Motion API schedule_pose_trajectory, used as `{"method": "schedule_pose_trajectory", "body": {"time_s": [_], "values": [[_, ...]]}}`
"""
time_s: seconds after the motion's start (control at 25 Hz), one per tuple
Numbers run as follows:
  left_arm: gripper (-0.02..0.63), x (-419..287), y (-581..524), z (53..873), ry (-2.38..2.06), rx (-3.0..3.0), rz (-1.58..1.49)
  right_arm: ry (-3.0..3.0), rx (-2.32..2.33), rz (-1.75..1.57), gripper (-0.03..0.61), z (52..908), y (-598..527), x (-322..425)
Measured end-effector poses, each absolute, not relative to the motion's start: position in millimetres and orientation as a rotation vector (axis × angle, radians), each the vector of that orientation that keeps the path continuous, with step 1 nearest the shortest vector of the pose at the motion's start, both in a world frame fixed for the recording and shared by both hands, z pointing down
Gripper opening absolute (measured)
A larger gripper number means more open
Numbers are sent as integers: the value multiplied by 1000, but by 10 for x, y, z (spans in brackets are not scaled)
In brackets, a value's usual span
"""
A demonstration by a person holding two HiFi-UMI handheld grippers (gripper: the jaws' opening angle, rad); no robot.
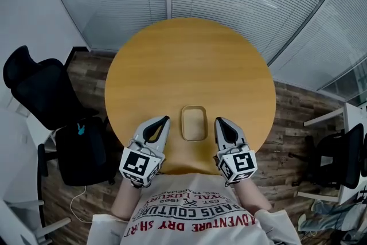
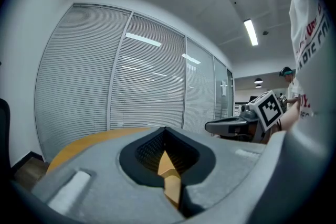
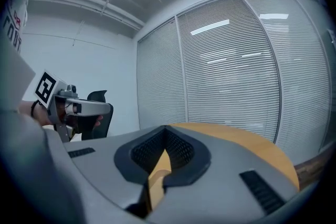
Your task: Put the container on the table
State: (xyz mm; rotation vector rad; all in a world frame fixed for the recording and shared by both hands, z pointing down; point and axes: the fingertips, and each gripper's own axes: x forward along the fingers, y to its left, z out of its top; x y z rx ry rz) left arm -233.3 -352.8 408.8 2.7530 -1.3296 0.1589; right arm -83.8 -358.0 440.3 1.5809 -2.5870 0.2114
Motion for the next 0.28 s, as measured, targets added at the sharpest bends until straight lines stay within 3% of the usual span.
{"method": "schedule_pose_trajectory", "body": {"time_s": [0.28], "values": [[-2,-2409,-3580,4121,-1339,2730,146,-2576,1567,191,6,4435,-3613,-902]]}}
